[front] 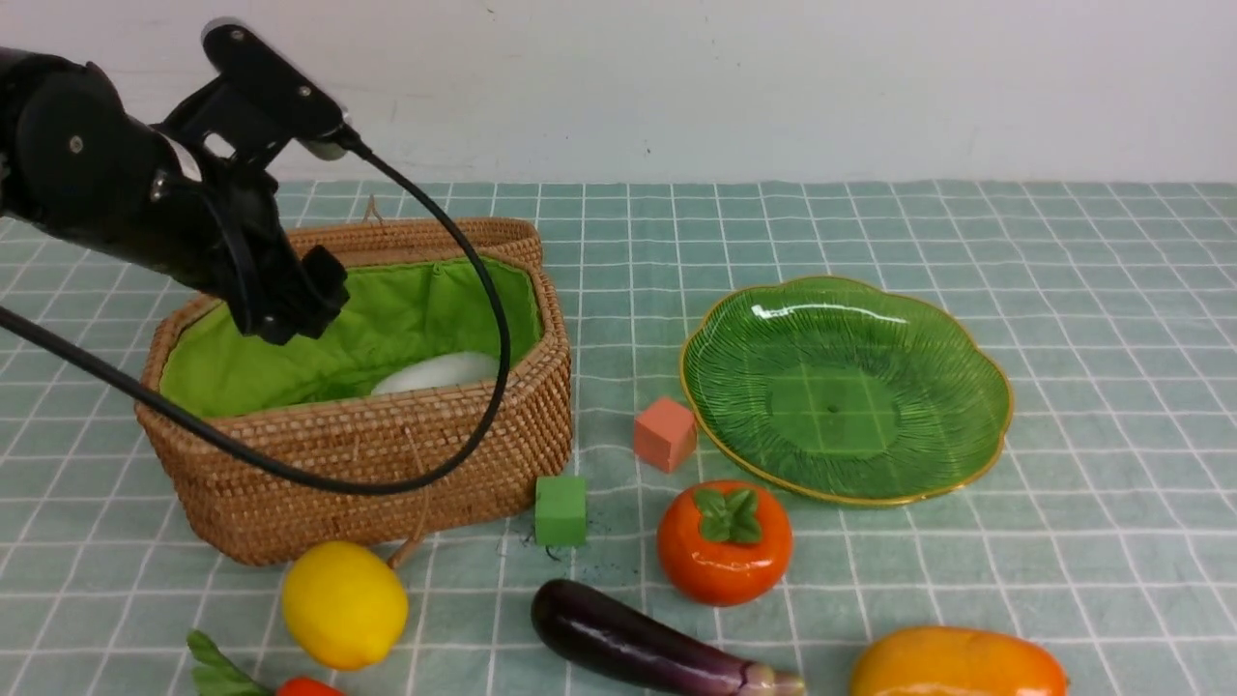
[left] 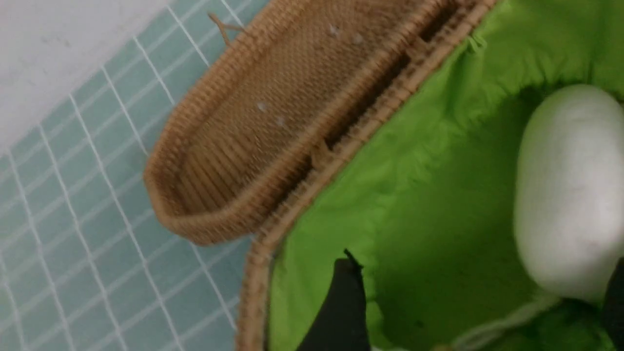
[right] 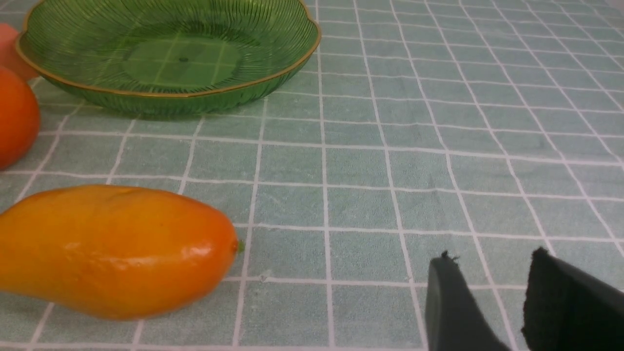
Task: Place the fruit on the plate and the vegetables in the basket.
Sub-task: Take a daikon with your left arm and place it on the basket on the left, then use the left arm to grab a carrot and put it into the left basket
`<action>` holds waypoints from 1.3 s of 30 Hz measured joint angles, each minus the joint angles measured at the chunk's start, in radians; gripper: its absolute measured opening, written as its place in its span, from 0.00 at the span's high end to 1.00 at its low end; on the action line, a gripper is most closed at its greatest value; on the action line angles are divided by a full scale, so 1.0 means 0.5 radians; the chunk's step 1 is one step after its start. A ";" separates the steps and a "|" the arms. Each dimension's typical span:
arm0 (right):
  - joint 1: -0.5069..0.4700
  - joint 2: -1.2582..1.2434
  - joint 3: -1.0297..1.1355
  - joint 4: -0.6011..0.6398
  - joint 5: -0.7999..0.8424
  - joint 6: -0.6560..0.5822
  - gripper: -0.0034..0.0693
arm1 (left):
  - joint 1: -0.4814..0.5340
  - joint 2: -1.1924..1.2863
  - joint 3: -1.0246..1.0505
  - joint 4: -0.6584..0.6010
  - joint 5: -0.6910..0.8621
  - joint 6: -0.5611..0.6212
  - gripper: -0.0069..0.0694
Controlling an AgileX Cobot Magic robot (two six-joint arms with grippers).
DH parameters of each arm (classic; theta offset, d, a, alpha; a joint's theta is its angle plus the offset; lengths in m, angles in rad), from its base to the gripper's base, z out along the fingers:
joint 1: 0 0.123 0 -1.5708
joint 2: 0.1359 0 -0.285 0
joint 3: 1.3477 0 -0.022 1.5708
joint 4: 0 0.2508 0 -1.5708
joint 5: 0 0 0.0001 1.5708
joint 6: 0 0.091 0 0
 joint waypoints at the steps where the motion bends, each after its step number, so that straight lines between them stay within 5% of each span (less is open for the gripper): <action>1: 0.000 0.000 0.000 0.000 0.000 0.000 0.62 | 0.000 -0.035 0.000 -0.058 0.094 -0.065 0.09; 9: 0.000 0.000 0.000 0.000 0.000 0.000 0.62 | -0.007 -0.289 0.038 -0.287 1.079 -0.795 0.19; 13: 0.000 0.000 0.000 0.000 0.000 0.000 0.62 | -0.120 -0.379 0.236 -0.374 1.202 -0.566 0.20; 17: 0.000 0.000 0.000 0.000 0.000 0.000 0.62 | -0.490 -0.393 0.500 -0.522 1.279 0.075 0.20; 23: 0.000 0.000 0.000 0.000 0.000 0.000 0.62 | -0.825 -0.223 0.545 -0.221 1.165 0.691 0.20; 29: 0.000 0.000 0.000 0.000 0.000 0.000 0.62 | -0.901 0.064 0.545 -0.096 0.875 0.881 0.20; 39: 0.000 0.000 0.000 0.000 0.000 0.000 0.62 | -0.899 0.471 0.534 0.025 0.747 0.772 0.28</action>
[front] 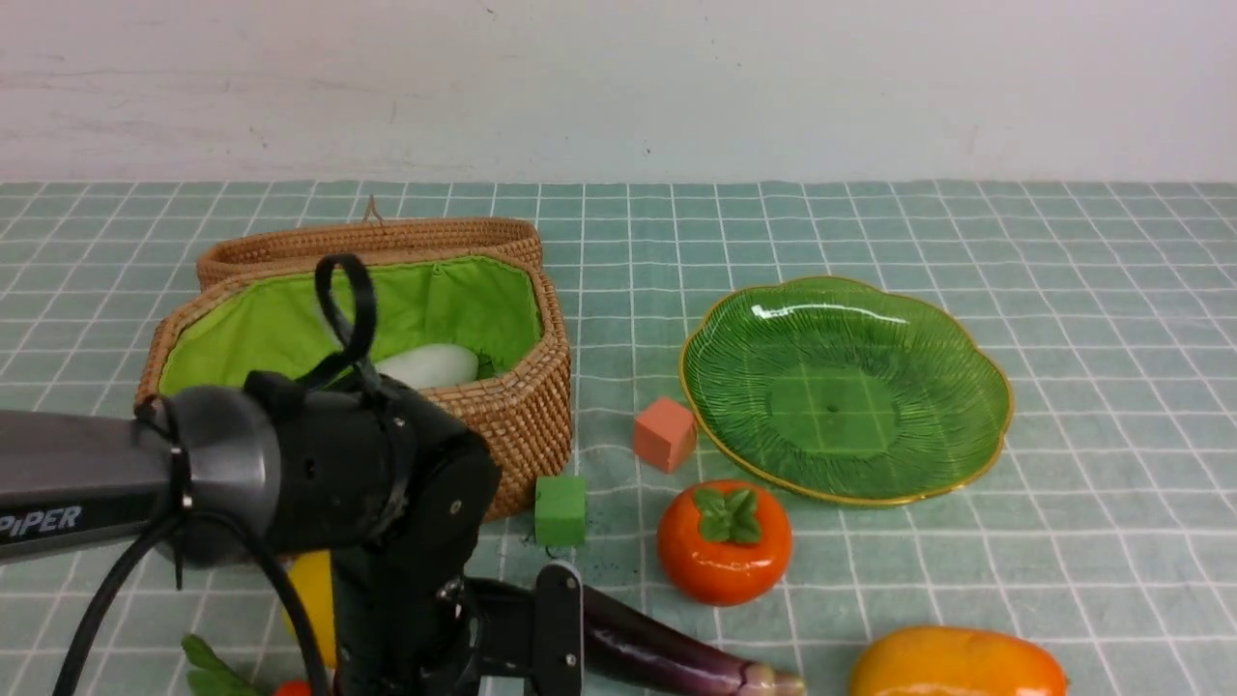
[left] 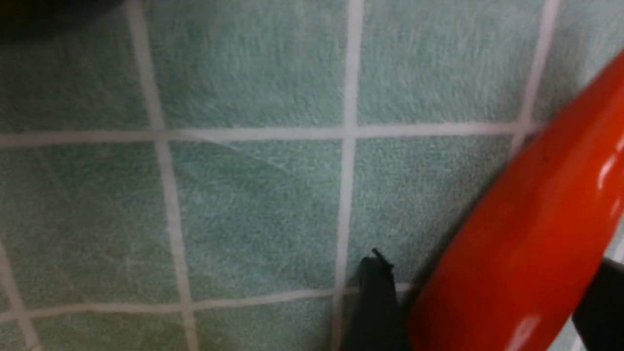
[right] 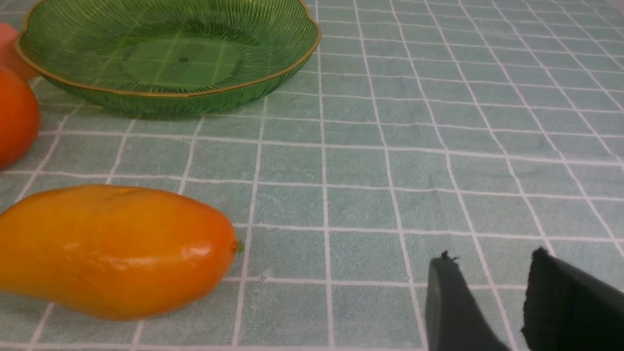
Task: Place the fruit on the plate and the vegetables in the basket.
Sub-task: Use the left arm to grab a carrot and put it into the left basket
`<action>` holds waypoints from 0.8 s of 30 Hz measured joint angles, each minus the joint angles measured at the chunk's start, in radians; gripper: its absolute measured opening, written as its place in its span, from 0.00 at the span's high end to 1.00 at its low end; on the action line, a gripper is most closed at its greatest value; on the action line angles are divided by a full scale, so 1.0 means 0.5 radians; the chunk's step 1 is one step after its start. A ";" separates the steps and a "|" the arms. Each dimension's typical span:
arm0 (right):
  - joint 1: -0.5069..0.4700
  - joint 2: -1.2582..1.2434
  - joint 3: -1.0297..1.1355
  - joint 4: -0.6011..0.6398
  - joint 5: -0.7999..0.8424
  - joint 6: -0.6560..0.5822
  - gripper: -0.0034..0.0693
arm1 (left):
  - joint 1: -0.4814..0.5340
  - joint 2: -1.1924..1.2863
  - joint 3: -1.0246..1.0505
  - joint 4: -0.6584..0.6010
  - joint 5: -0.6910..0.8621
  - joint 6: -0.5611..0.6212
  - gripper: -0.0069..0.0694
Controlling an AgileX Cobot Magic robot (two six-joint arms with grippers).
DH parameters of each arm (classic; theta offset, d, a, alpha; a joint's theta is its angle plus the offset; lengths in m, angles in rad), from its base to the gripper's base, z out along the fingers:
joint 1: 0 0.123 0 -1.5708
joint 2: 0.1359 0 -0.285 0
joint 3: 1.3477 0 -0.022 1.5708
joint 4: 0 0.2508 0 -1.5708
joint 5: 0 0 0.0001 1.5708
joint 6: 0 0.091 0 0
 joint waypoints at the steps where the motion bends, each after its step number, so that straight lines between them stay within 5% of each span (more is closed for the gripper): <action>1: 0.000 0.000 0.000 0.000 0.000 0.000 0.62 | 0.000 0.005 -0.008 0.000 0.020 -0.034 0.31; 6: 0.000 0.000 0.000 0.000 0.000 0.000 0.62 | 0.000 0.030 -0.111 -0.007 0.189 -0.138 0.57; 15: 0.000 0.000 0.000 0.000 0.000 0.000 0.62 | 0.000 -0.057 -0.492 -0.097 0.487 -0.161 0.55; 24: 0.000 0.000 0.000 0.000 0.000 0.000 0.62 | 0.147 -0.334 -0.845 0.618 0.428 -0.316 0.55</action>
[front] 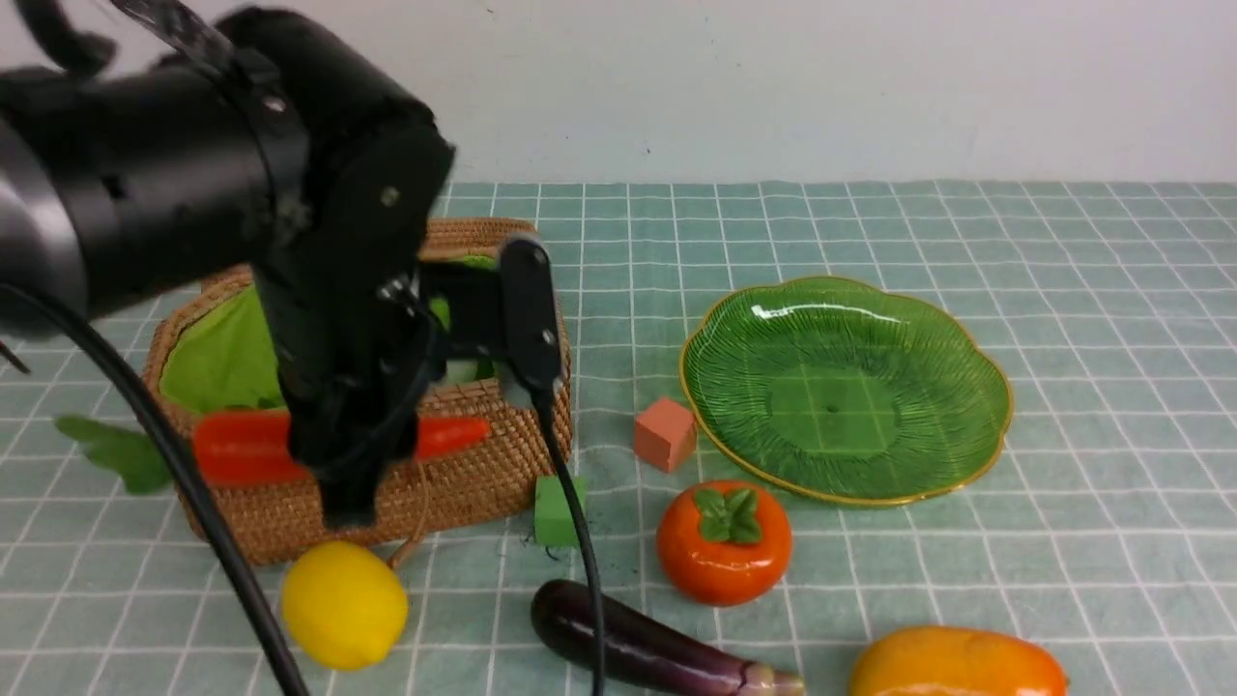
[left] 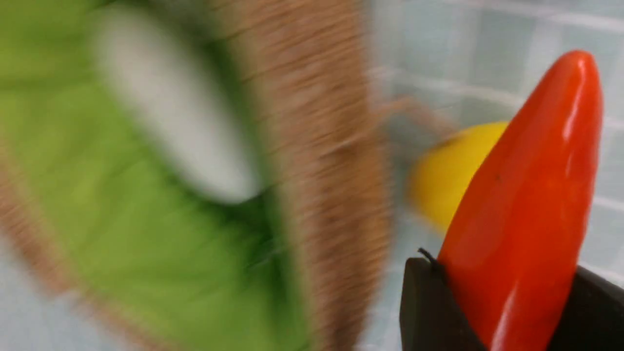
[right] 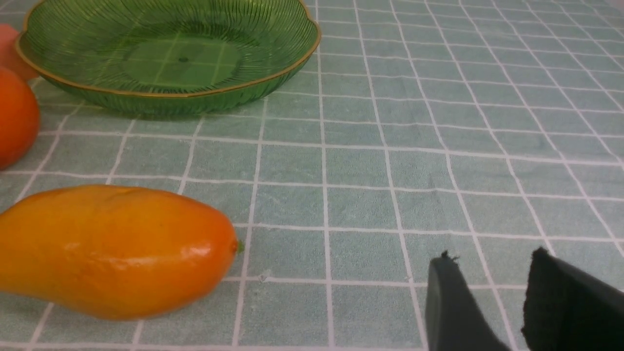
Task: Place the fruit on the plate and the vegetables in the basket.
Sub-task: Use the left arm to grab a carrot and put it into the left basket, then grab a lemon with your left arm and place it on the plate on the right
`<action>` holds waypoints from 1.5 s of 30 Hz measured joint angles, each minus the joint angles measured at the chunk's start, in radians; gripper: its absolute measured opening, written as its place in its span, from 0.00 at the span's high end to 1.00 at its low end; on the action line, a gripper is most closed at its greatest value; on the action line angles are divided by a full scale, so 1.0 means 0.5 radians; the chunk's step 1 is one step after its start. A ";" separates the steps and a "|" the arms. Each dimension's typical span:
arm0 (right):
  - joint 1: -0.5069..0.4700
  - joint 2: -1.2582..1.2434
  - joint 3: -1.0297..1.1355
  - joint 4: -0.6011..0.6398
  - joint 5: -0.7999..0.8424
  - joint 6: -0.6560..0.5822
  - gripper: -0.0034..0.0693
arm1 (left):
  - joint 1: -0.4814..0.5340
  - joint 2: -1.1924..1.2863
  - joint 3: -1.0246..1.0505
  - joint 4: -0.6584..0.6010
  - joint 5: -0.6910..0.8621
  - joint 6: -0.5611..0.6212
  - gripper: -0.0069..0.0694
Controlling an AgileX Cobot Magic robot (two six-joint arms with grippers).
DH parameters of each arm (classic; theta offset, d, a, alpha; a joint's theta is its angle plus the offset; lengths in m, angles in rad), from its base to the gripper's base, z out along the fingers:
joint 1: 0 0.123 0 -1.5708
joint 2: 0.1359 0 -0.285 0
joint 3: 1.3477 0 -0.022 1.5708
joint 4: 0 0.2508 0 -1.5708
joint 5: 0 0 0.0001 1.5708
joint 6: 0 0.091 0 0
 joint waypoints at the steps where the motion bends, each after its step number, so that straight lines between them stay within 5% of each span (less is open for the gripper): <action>1: 0.000 0.000 0.000 0.000 0.000 0.000 0.62 | 0.072 -0.002 -0.024 0.041 -0.122 -0.049 0.55; 8: 0.000 0.000 0.000 0.000 0.000 0.000 0.62 | 0.380 0.080 -0.033 0.020 -0.726 -0.166 0.55; 18: 0.000 0.000 0.000 0.000 0.000 0.000 0.62 | 0.387 0.286 -0.033 -0.023 -1.041 -0.176 0.52; 25: 0.000 0.000 0.000 0.000 0.000 0.000 0.62 | 0.387 0.283 -0.025 -0.196 -0.961 -0.260 0.07; 32: 0.000 0.000 0.000 0.000 0.000 0.000 0.62 | 0.387 -0.101 0.028 -0.557 -0.623 -0.341 0.06; 39: 0.000 0.000 0.000 0.000 0.000 0.000 0.62 | 0.387 -0.758 0.329 -0.837 -0.485 -1.035 0.21; 45: 0.000 0.000 0.000 0.000 0.000 0.000 0.62 | 0.387 -0.892 0.819 -0.843 -0.501 -2.275 0.26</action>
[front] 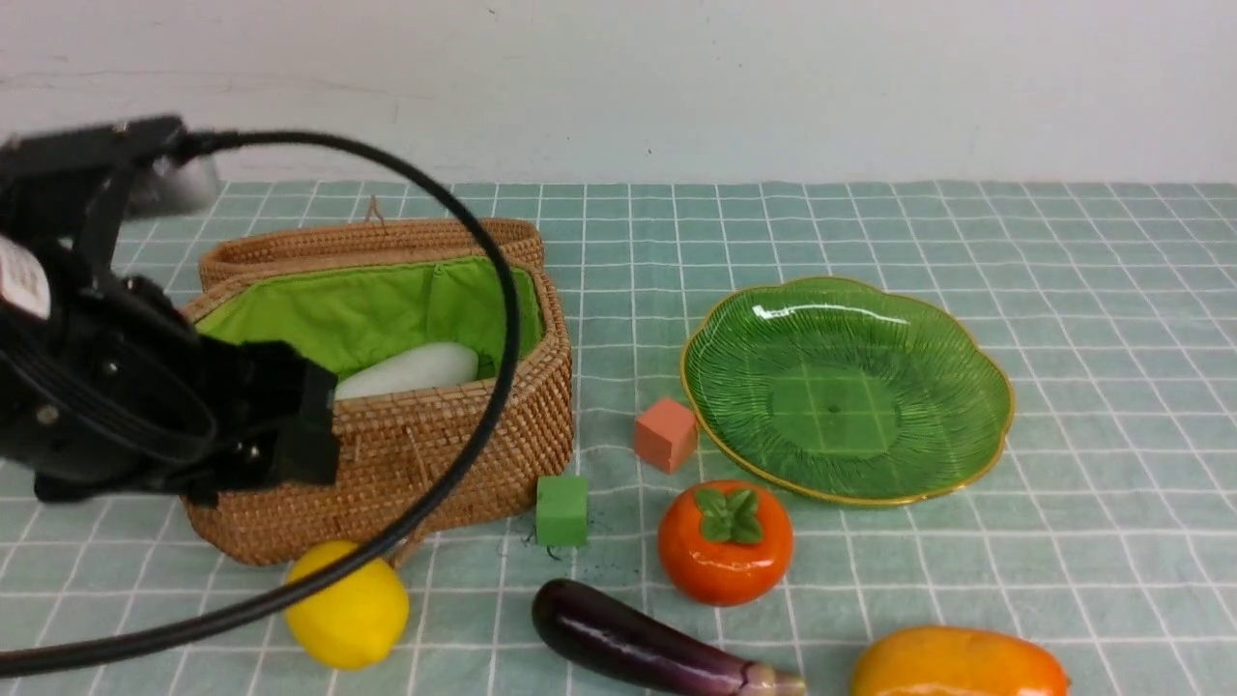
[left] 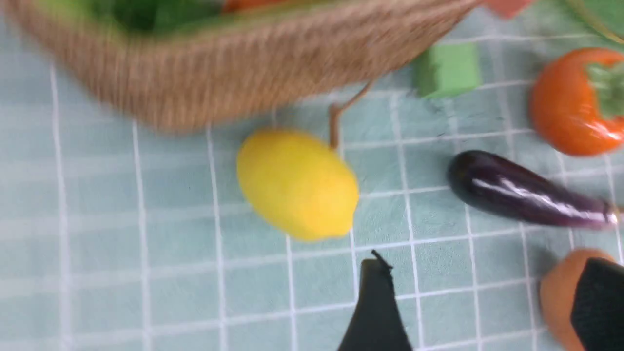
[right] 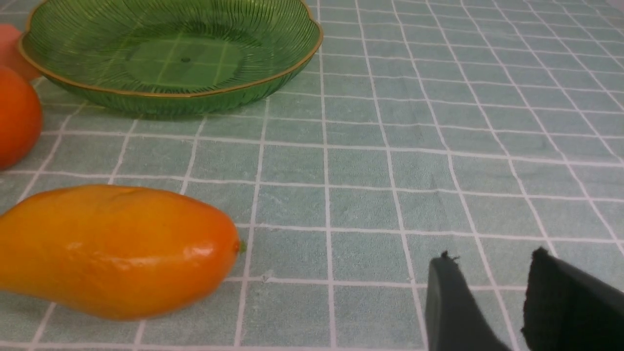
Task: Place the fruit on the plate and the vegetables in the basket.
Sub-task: Grab a lemon with your left arm and place it on the plate on the right
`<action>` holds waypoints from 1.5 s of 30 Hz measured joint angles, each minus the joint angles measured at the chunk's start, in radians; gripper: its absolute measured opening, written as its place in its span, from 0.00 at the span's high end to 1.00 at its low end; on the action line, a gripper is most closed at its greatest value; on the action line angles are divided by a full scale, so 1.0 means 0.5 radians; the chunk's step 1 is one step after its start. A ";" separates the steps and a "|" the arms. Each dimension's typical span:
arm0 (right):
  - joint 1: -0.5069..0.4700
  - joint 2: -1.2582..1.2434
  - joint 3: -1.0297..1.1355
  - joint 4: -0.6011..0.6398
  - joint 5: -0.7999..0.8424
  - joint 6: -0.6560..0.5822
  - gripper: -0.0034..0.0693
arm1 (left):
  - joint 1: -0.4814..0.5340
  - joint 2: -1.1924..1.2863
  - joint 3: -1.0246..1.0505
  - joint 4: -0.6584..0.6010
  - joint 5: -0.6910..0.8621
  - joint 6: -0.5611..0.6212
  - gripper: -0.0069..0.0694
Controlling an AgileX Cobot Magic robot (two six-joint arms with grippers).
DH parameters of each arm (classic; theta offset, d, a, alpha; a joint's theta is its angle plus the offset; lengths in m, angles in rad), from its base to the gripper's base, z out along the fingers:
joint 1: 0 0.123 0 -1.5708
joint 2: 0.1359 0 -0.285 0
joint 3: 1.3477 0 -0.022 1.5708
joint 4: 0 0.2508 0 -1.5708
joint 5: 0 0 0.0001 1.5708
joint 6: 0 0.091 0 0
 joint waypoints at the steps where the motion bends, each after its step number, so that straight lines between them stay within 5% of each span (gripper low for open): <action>1: 0.000 0.000 0.000 0.000 0.000 0.000 0.62 | 0.000 0.026 0.059 0.010 -0.068 -0.126 0.26; 5: 0.000 0.000 0.000 0.000 0.000 0.000 0.62 | 0.000 0.182 0.158 0.036 -0.240 -0.454 0.24; 13: 0.000 0.000 0.000 0.000 0.000 0.000 0.62 | 0.000 0.607 0.161 0.220 -0.402 -0.633 0.11; 23: 0.000 0.000 0.000 0.000 0.000 0.000 0.62 | 0.000 0.866 0.161 0.366 -0.559 -1.084 0.08; 33: 0.000 0.000 0.000 0.000 0.000 0.000 0.62 | 0.000 0.896 0.161 0.370 -0.580 -1.071 0.18; 45: 0.000 0.000 0.000 0.000 0.000 0.000 0.62 | 0.000 0.850 0.154 0.368 -0.319 -0.652 0.22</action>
